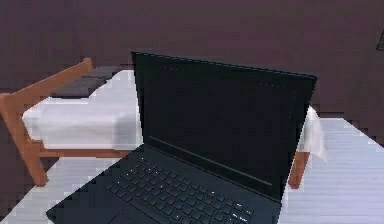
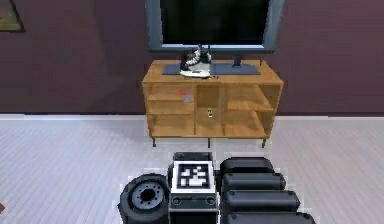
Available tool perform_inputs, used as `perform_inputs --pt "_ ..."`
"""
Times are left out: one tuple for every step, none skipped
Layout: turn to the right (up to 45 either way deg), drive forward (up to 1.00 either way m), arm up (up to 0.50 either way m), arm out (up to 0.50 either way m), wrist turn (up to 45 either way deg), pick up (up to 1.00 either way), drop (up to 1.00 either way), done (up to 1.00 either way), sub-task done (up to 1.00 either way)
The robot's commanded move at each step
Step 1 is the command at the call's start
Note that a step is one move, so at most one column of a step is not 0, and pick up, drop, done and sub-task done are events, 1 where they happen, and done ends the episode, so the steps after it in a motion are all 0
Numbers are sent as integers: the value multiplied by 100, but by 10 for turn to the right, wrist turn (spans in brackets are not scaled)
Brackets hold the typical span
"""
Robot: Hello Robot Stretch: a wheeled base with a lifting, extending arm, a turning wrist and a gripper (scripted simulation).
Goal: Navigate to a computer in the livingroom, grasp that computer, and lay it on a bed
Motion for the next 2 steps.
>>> perform_inputs --pt "450 0 0 0 0 0 0 0 0" --pt "240 0 0 0 0 0 0 0 0"
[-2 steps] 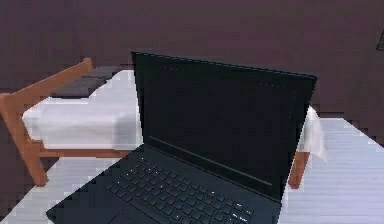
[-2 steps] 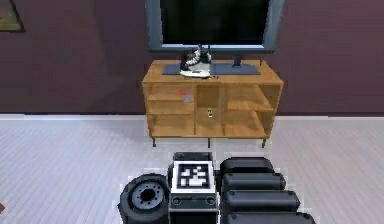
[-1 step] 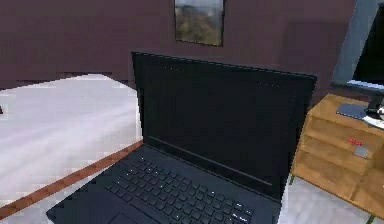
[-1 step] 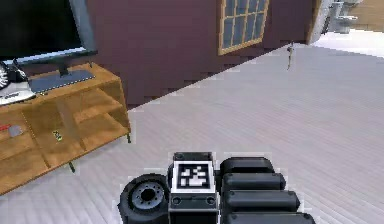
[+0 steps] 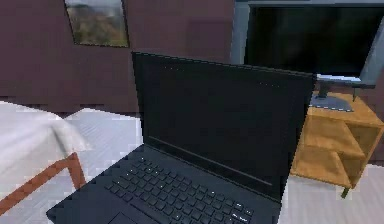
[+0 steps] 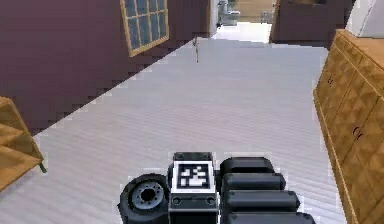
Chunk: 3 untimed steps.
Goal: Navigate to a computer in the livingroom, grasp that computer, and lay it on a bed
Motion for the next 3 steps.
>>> perform_inputs --pt "0 20 0 0 0 0 0 0 0" --pt "-450 0 0 0 0 0 0 0 0" --pt "-90 0 0 0 0 0 0 0 0"
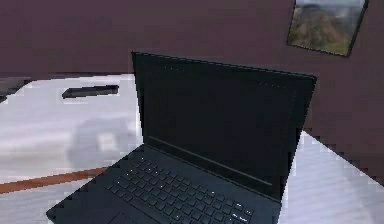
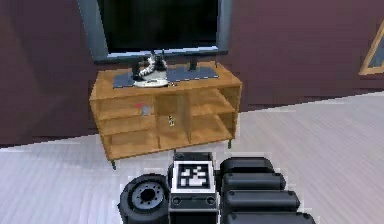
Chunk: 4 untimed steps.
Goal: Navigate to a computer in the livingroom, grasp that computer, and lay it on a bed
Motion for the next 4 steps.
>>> perform_inputs --pt "0 60 0 0 0 0 0 0 0" --pt "-60 0 0 0 0 0 0 0 0" --pt "0 35 0 0 0 0 0 0 0" --pt "-450 0 0 0 0 0 0 0 0"
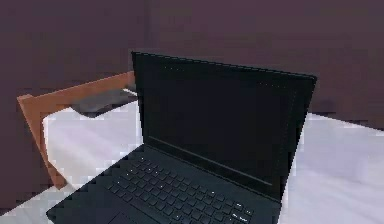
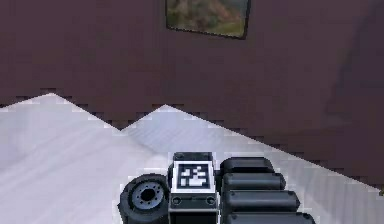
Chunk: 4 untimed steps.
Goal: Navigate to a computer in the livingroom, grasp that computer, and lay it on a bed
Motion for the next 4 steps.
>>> perform_inputs --pt "-450 0 0 0 0 0 0 0 0" --pt "-390 0 0 0 0 0 0 0 0" --pt "0 0 0 48 0 0 0 0 0" --pt "0 0 0 0 450 0 0 0 0"
